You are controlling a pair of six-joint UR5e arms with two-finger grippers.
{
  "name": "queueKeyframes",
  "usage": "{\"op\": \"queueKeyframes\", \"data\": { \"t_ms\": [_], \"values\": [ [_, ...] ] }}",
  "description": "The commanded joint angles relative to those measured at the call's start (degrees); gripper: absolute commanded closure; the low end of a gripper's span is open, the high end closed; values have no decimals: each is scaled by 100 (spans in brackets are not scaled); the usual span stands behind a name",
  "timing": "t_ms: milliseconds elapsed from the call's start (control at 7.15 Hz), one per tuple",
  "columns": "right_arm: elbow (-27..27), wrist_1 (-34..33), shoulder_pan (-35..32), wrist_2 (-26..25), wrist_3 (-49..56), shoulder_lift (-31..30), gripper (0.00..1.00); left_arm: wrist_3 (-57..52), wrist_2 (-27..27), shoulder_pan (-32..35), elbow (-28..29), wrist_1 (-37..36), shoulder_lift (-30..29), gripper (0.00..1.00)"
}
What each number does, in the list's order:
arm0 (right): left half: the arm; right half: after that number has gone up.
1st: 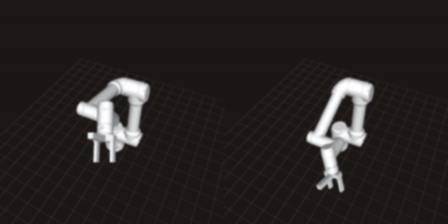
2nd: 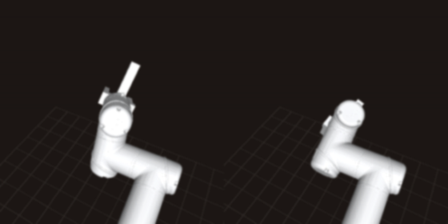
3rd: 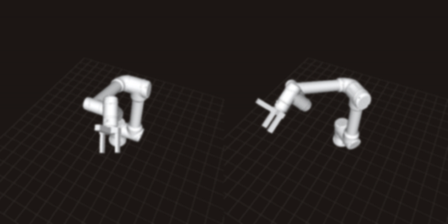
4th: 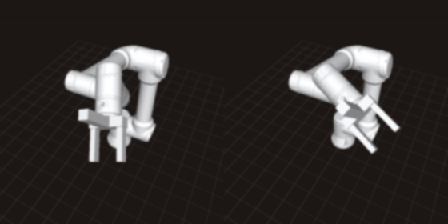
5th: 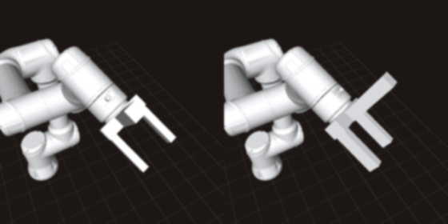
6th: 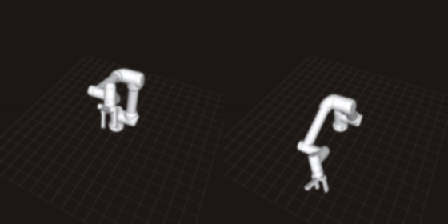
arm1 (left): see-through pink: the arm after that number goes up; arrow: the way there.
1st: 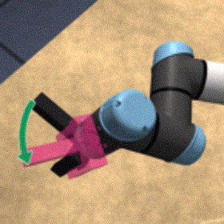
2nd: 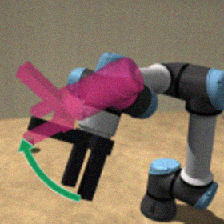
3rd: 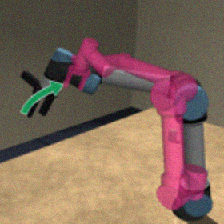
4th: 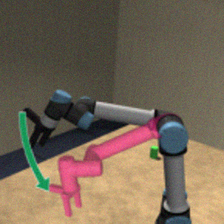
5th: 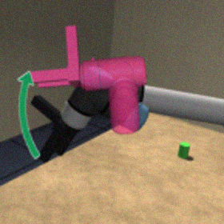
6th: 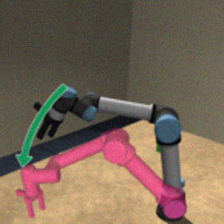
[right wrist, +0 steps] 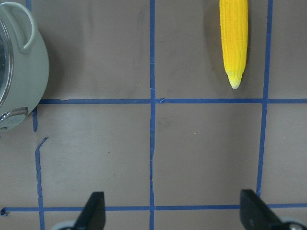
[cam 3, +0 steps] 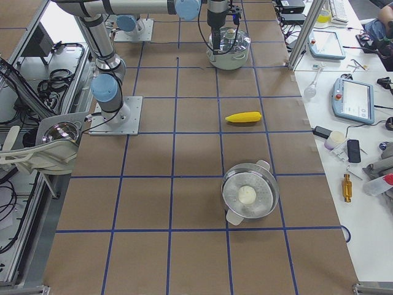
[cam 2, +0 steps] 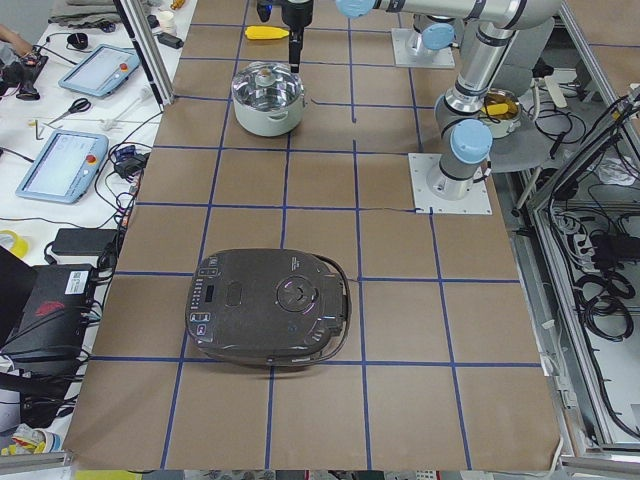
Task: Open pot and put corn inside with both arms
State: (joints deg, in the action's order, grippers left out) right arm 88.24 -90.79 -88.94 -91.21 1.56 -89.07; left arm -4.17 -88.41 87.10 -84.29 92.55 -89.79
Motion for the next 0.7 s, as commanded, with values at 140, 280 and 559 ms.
{"op": "queueKeyframes", "data": {
  "t_ms": [140,280,559],
  "values": [
    [-9,-1,-1,-2,-6,-5,0,-5,8,0,0,0,6,2],
    [0,-1,-1,-2,-6,4,0,-5,8,0,0,0,6,2],
    [-9,-1,-1,-11,20,4,0,-5,8,0,-8,0,15,4]
  ]
}}
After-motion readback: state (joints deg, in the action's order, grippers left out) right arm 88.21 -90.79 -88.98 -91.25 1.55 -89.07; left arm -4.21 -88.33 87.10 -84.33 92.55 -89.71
